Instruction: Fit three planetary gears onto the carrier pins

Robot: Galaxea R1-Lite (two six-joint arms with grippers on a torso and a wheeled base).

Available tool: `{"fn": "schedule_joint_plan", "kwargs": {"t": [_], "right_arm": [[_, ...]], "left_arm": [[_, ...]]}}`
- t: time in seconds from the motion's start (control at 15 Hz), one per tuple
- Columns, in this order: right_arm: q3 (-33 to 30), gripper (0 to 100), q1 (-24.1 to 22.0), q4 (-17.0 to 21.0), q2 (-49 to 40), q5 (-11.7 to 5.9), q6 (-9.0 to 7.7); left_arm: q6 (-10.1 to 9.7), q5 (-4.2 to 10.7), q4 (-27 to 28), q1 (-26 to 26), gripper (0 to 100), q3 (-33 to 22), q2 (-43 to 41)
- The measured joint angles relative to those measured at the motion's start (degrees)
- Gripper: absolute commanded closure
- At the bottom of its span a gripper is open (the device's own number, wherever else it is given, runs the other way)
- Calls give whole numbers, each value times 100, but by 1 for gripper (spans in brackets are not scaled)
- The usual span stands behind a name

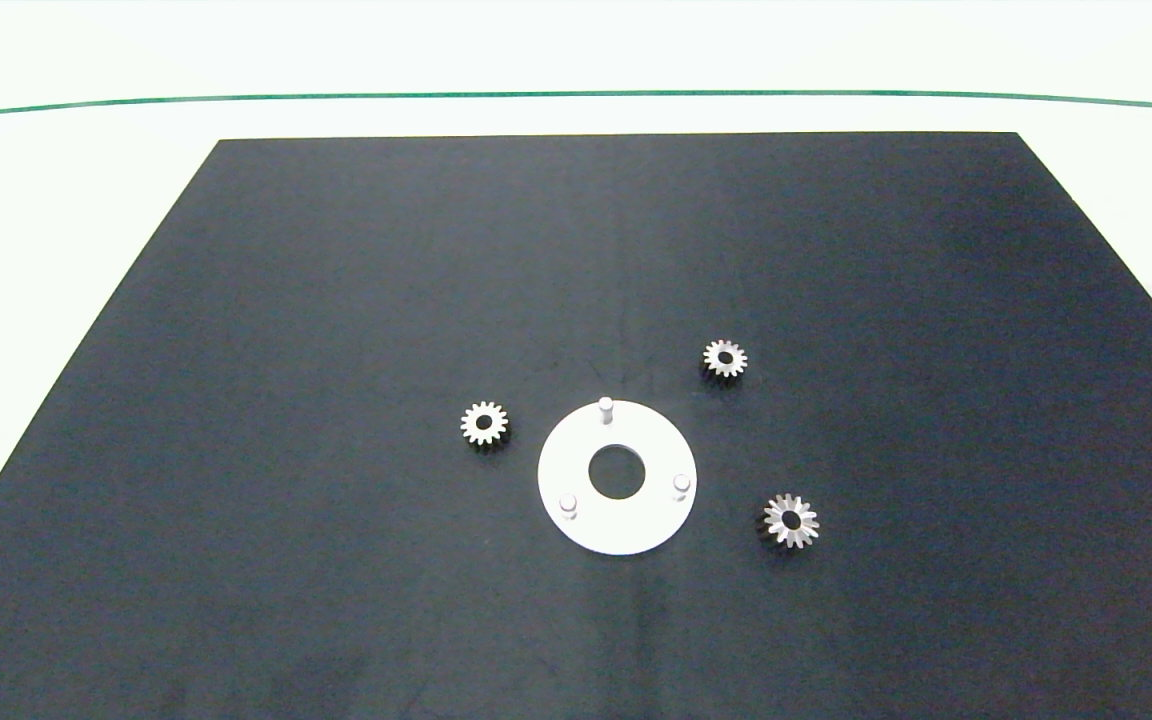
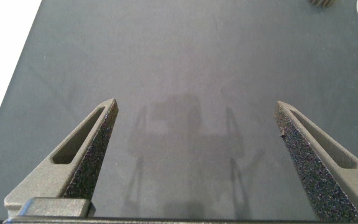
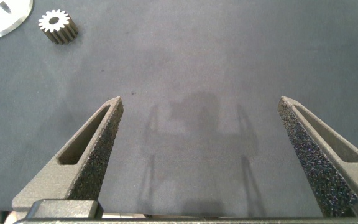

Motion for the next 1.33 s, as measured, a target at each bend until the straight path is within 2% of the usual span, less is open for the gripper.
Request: {"fn": "schedule_joint_plan", "kwargs": {"t": [0.53,0.73,1.07,1.33], "right_arm": [[0,0,0,0,0,0,-4],[0,0,0,0,0,0,-95],[0,0,0,11,0,6,-105],[-56,0,0,107,2,-24,-108]], "left_arm": [[-2,-2,0,2,0,0,0],[-4,0,0,2,0,0,0],[11,-62,0,0,0,0,0],[38,-39,61,-5,0,-105,7]]}}
